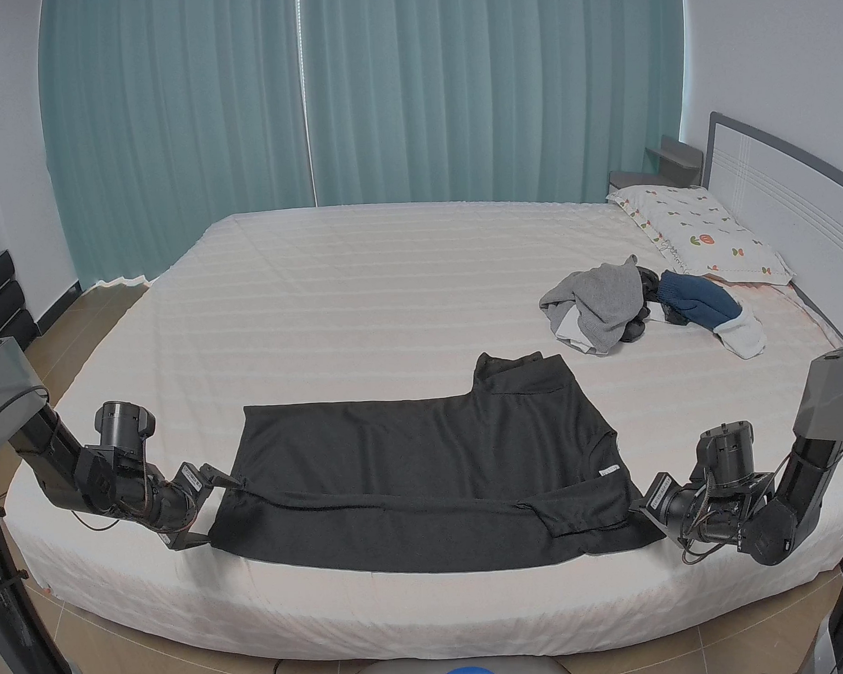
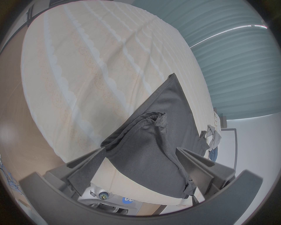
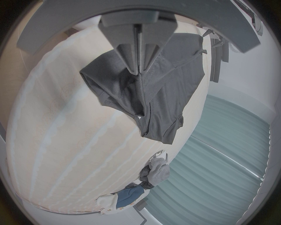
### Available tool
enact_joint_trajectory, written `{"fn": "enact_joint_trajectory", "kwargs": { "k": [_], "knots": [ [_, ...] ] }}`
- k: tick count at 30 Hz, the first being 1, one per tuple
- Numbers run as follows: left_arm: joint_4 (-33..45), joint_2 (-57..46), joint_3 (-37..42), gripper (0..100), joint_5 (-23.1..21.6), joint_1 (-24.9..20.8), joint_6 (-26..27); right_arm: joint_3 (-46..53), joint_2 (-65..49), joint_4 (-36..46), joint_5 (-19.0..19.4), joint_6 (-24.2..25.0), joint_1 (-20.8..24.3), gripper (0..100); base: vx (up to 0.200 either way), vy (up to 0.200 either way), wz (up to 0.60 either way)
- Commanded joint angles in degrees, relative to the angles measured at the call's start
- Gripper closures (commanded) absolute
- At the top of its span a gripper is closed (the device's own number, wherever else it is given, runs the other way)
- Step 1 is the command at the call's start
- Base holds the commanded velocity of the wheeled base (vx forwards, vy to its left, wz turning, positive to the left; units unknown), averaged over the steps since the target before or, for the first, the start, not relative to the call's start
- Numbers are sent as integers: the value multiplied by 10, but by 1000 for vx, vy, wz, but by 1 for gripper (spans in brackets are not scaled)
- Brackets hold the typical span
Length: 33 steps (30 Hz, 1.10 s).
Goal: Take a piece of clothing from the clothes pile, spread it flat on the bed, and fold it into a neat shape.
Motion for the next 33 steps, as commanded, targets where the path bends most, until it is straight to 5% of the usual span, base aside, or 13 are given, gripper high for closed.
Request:
{"fn": "enact_joint_trajectory", "kwargs": {
  "k": [1, 22, 33],
  "knots": [
    [0, 0, 0, 0, 0, 0, 0, -6, -32, 11, 10, 4, 0, 100, 0, 0, 0],
    [1, 0, 0, 0, 1, 0, 0, -44, -124, 161, 59, 67, 7, 100, 0, 0, 0],
    [1, 0, 1, 0, 1, 0, 0, -3, -64, 159, 55, -12, -16, 100, 0, 0, 0]
  ]
}}
